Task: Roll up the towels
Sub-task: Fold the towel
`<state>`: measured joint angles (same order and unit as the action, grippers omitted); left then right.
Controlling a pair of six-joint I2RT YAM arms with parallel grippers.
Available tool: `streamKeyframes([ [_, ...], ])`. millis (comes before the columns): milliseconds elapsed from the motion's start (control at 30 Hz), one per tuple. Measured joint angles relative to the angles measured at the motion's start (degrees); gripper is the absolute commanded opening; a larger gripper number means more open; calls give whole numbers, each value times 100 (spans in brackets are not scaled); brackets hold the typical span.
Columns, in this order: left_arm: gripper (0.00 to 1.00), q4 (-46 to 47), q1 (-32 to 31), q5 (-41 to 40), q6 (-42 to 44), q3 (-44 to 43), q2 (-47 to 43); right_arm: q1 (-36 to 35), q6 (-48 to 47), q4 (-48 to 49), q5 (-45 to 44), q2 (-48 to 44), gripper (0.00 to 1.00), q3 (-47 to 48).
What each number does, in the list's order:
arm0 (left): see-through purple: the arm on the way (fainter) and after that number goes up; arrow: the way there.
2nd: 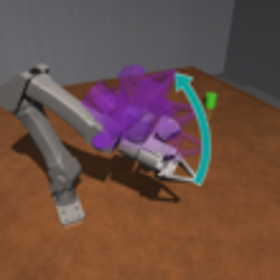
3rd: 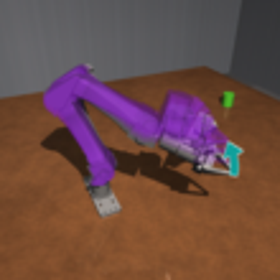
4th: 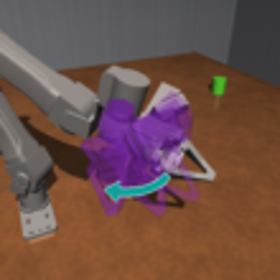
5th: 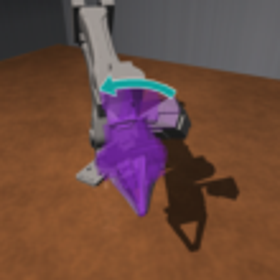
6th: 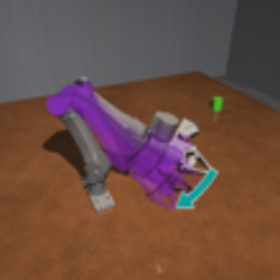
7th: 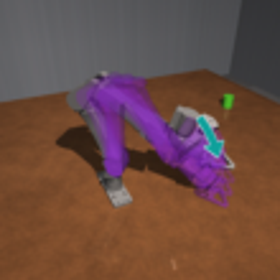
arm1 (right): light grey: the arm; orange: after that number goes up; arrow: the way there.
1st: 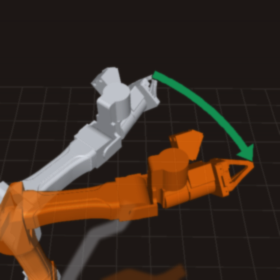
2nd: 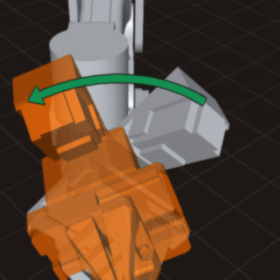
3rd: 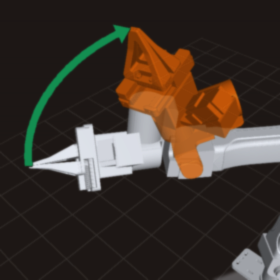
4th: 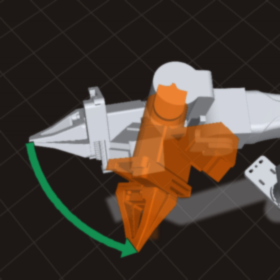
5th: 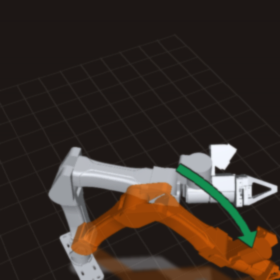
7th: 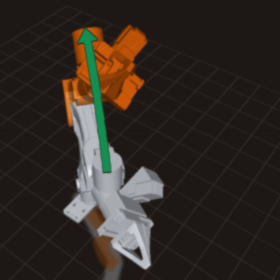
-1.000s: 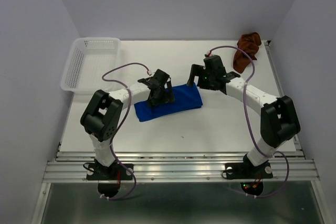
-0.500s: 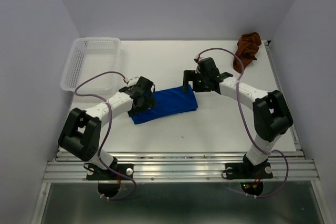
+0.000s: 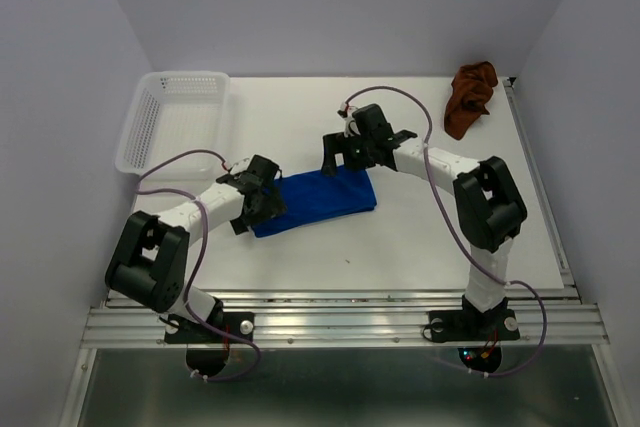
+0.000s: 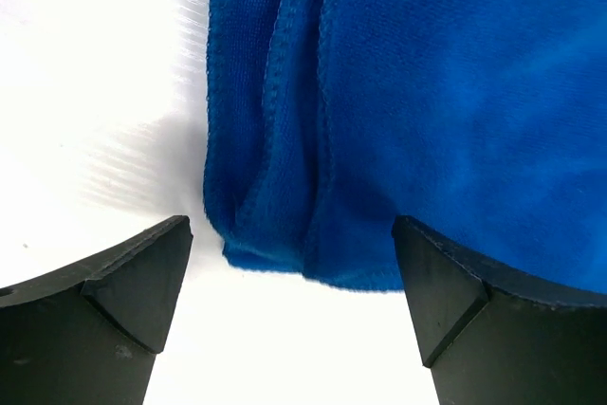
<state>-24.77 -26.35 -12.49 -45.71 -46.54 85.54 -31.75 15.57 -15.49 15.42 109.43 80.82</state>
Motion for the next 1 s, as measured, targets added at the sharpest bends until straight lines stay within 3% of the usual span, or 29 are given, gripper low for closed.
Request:
streamKeyframes([
  [233,99,-372,11,-2,-59,-363,-831,17,98,-24,-295,662,100,74],
  [433,99,103,9,199,-31,-708,-885,17,380,61,-682,739,100,118],
  [667,99,813,9,485,94,-1082,673,17,903,564,-1123,195,100,-772],
  [1000,99,1196,-48,1204,870,-3506,3021,-345,2087,1467,-1453,-2013,100,-3665],
])
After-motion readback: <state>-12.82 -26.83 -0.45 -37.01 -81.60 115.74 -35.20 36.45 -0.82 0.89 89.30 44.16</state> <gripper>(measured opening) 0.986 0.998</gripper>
